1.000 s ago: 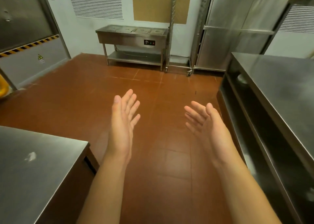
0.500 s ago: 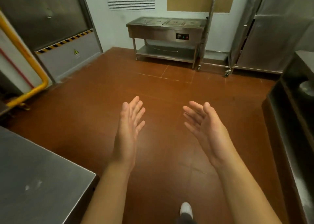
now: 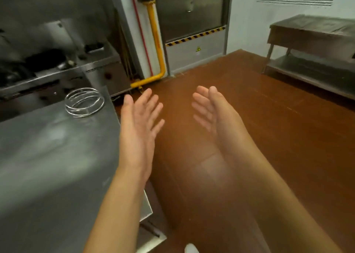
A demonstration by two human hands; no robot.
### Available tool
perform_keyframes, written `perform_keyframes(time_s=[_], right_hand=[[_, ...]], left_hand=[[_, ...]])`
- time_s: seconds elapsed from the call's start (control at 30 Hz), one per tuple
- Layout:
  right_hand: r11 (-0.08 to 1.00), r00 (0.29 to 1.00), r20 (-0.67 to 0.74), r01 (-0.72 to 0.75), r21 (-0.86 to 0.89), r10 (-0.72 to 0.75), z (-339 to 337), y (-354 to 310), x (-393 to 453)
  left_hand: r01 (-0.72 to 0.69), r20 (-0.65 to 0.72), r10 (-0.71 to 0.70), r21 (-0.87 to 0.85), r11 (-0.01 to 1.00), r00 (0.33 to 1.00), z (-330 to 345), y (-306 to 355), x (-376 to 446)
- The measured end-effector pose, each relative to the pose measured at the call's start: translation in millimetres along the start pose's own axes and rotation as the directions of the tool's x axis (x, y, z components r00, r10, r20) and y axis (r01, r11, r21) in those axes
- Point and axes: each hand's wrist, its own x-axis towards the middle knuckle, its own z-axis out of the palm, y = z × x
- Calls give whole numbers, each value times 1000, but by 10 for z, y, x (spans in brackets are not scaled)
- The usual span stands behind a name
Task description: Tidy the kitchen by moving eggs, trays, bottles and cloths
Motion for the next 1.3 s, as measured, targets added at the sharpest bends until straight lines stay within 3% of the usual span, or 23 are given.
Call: perform_keyframes(time_s=[0.33,0.43,0.53,0.67,0.87,1.0,1.13,1.3], right_hand=[[997,968,250,50,-53,-36,939,-75,1085],[999,929,370,25,-40,-8,1327,-78,1300],[999,847,530,-13,-47,35,1831,-39,1426],[999,702,712,-8,-37,32,2518,-151,1328],[999,355,935,-38,-4,17,3224,-377,750],[995,139,990,-96,10,3,3474,-541,321],[983,-90,996,-183,9,-26,3563,-662,-129],[973,-275,960,-231,-14,-51,3498,-745,-706]], left_hand=[[-138,-231,162,116,984,959,-519,184,892],[-178,-357,238,193,965,903,-859,381,931],[-196,-497,306,261,945,812,-1254,656,827],[-212,-656,421,376,902,626,-1583,1151,455],[-233,-806,523,472,850,277,-1685,1687,-346],[-265,-805,592,561,784,45,-1525,1851,-905],[-214,-774,618,632,745,-133,-1261,1946,-1386],[-163,-715,611,684,711,-338,-926,1908,-1928]])
